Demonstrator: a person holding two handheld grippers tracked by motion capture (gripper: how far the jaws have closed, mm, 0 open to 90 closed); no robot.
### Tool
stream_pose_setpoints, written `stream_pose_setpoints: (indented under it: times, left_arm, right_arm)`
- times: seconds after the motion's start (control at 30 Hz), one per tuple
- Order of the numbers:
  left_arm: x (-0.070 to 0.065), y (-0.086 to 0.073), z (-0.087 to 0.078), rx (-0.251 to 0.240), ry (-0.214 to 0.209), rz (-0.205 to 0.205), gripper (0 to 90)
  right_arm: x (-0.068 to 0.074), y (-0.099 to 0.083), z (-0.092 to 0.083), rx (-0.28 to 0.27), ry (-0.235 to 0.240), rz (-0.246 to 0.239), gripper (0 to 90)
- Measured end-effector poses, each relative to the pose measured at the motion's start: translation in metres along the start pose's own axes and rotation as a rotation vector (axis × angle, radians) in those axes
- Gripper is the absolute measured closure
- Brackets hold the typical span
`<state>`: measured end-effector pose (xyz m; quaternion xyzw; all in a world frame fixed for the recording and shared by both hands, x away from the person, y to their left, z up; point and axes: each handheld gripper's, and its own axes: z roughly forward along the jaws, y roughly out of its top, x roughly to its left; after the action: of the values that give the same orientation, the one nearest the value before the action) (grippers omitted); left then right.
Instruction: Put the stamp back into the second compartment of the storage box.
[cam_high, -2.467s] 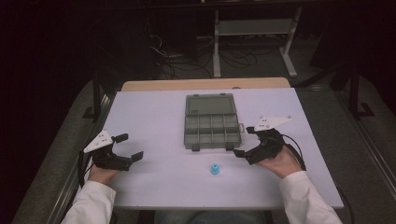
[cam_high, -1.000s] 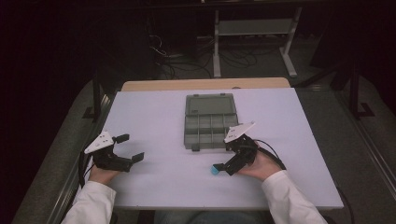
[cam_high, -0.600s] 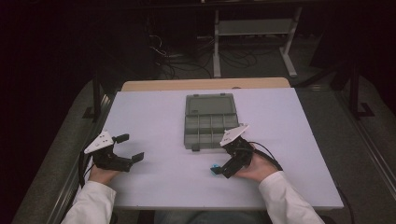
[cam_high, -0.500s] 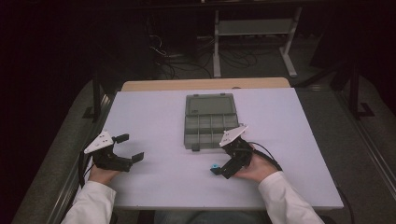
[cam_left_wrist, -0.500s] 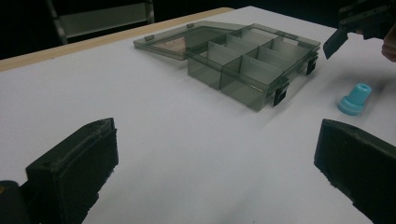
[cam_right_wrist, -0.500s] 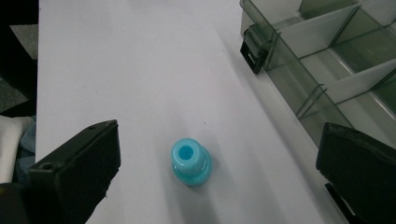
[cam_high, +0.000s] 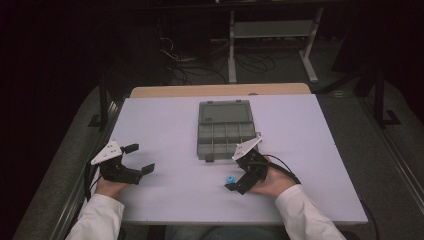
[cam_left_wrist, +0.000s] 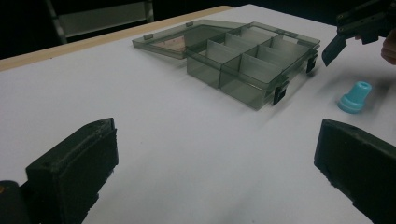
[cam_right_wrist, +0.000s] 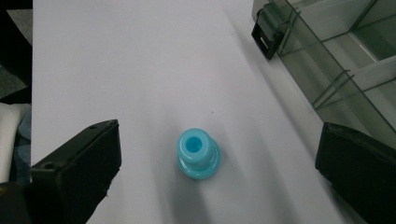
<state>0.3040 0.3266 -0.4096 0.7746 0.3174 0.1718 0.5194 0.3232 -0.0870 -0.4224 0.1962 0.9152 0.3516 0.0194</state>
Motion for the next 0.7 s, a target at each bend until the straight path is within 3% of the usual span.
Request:
stream_pose_setpoints:
  times: [0.17,0.33,0.5,0.7]
  left_arm:
    - [-0.0002,0.0001,0.0000,-0.002,-0.001,-0.003,0.0]
    - [0.0001,0.0002,-0.0008,0.000,0.001,0.000,0.0]
    - [0.0001,0.0001,-0.0004,-0.001,0.001,0.000,0.0]
    - [-0.0002,0.0001,-0.0002,-0.001,0.000,-0.001,0.0]
  right_arm:
    - [0.0007,-0.0004,0.0013,0.005,-0.007,-0.024,3.4]
    - [0.0001,-0.0007,-0.0001,0.000,0.003,-0.030,12.5]
    - [0.0009,-0.0008,0.0001,0.006,0.010,-0.007,13.4]
    - [-0.0010,-0.0021,0.0026,0.021,0.004,-0.023,18.4]
